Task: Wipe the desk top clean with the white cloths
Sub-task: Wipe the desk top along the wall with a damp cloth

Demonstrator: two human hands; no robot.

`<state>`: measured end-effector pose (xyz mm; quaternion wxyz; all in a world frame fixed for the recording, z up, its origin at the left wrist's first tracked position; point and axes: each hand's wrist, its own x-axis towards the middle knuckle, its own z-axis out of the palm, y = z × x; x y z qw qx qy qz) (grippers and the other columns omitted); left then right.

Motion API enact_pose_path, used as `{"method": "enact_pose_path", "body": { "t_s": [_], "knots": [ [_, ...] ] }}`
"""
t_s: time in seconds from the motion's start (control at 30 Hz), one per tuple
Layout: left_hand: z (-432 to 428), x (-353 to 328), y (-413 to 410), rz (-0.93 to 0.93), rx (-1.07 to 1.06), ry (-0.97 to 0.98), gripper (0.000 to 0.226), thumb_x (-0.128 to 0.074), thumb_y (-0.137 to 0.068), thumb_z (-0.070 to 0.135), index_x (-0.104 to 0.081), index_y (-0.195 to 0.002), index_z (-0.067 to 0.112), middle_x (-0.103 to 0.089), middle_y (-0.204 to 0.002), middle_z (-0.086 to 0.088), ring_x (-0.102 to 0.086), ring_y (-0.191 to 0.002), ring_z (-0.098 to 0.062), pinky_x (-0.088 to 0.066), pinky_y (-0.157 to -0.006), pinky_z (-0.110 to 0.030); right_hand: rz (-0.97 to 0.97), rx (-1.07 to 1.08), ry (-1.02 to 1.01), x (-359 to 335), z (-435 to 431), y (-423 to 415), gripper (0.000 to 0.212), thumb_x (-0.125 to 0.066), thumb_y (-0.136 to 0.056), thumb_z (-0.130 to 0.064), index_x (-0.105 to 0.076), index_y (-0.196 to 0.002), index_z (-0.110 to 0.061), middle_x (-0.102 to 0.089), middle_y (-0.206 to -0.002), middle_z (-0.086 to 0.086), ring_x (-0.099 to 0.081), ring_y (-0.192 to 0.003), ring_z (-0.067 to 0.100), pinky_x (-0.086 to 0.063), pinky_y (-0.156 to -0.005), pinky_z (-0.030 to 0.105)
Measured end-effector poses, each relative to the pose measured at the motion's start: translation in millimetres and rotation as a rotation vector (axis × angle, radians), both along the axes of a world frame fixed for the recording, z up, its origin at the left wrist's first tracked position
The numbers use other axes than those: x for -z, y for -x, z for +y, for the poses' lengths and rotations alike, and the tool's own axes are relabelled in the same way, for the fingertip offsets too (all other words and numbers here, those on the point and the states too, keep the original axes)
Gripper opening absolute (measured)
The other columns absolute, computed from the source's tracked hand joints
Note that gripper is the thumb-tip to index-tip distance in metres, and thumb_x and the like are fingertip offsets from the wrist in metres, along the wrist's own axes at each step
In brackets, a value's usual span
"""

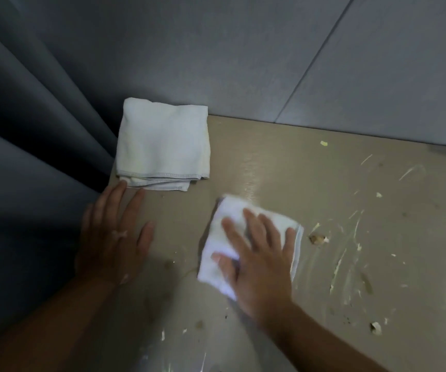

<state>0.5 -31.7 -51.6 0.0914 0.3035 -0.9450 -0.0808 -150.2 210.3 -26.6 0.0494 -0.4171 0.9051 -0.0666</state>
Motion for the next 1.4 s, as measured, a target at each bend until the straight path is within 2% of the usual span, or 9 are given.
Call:
{"method": "enact_pose_path", "body": {
  "t_s": [0.13,0.2,0.37,0.57,0.67,0.77,0.93,1.13,1.4],
  "knots": [
    [-2,2,0,0.036,0.006,-0.005,0.062,-0.047,-0.097,0.042,-0.047,-0.152,0.013,-0.038,-0.16,-0.019,-0.043,-0.14,-0.045,-0.039,-0.109,-0.062,0.019,-0.358,-0.013,-3,26,-14,0.057,-0.056,-0.089,-0.065,-0.06,-0.141,-0.041,-0.05,-0.156,0.0,-0.052,-0.139,0.034,-0.033,-0.108,0.075],
    [-2,2,-1,0.045,0.011,-0.007,0.061,-0.048,-0.098,0.042,-0.047,-0.152,0.013,-0.038,-0.161,-0.018,-0.042,-0.141,-0.045,-0.04,-0.109,-0.062,0.008,-0.393,-0.032,-3,19,12,0.058,-0.054,-0.09,-0.066,-0.058,-0.143,-0.041,-0.051,-0.155,0.0,-0.053,-0.137,0.034,-0.031,-0.11,0.074],
    [-1,4,-1,0.05,-0.014,-0.064,0.06,-0.046,-0.099,0.043,-0.047,-0.152,0.015,-0.036,-0.163,-0.015,-0.039,-0.145,-0.041,-0.038,-0.112,-0.061,-0.002,-0.02,-0.067,-2,-42,72,0.056,-0.039,-0.1,-0.065,-0.043,-0.152,-0.044,-0.038,-0.163,-0.002,-0.033,-0.148,0.029,-0.022,-0.117,0.068],
    [-2,6,0,0.087,-0.004,-0.126,0.056,-0.043,-0.099,0.037,-0.053,-0.147,0.013,-0.04,-0.162,-0.013,-0.039,-0.147,-0.037,-0.039,-0.115,-0.057,0.011,0.16,-0.005,3,-61,43,0.053,-0.041,-0.101,-0.059,-0.052,-0.148,-0.038,-0.041,-0.163,0.002,-0.034,-0.15,0.031,-0.022,-0.116,0.07],
    [-10,5,-3,0.133,-0.005,-0.253,0.056,-0.04,-0.097,0.036,-0.053,-0.145,0.011,-0.037,-0.162,-0.012,-0.035,-0.149,-0.032,-0.037,-0.119,-0.049,0.003,-0.015,0.03,-1,-42,-18,0.054,-0.048,-0.098,-0.061,-0.058,-0.144,-0.034,-0.047,-0.159,0.005,-0.039,-0.148,0.035,-0.022,-0.115,0.072],
    [-11,0,-15,0.137,-0.033,-0.383,0.064,-0.037,-0.095,0.039,-0.042,-0.152,0.012,-0.023,-0.168,-0.009,-0.027,-0.152,-0.029,-0.027,-0.124,-0.041,-0.025,-0.296,0.08,-3,-7,-79,0.053,-0.059,-0.09,-0.059,-0.064,-0.137,-0.034,-0.049,-0.158,0.004,-0.043,-0.147,0.034,-0.024,-0.113,0.076],
    [19,4,-77,0.096,-0.244,-0.459,0.075,-0.023,-0.099,0.054,-0.027,-0.161,0.012,-0.02,-0.17,-0.01,-0.029,-0.152,-0.032,-0.032,-0.122,-0.052,-0.001,-0.531,0.045,-1,4,-69,0.049,-0.058,-0.094,-0.055,-0.062,-0.139,-0.037,-0.051,-0.155,0.0,-0.048,-0.143,0.03,-0.028,-0.114,0.071],
    [43,6,-106,0.096,-0.431,-0.638,0.085,-0.013,-0.09,0.071,-0.027,-0.161,0.026,-0.02,-0.169,-0.001,-0.032,-0.15,-0.031,-0.033,-0.119,-0.056,-0.035,-0.252,-0.026,-1,-76,-46,0.055,-0.044,-0.099,-0.06,-0.046,-0.152,-0.041,-0.04,-0.163,0.002,-0.036,-0.15,0.03,-0.02,-0.117,0.07],
    [44,8,-112,0.17,-0.393,-0.7,0.069,-0.018,-0.096,0.058,-0.041,-0.155,0.03,-0.044,-0.156,0.0,-0.046,-0.138,-0.02,-0.038,-0.117,-0.041,-0.121,-0.022,0.011,-11,-125,-69,0.057,-0.039,-0.098,-0.062,-0.039,-0.151,-0.044,-0.026,-0.168,0.001,-0.016,-0.156,0.03,-0.008,-0.118,0.072]
  ]
}}
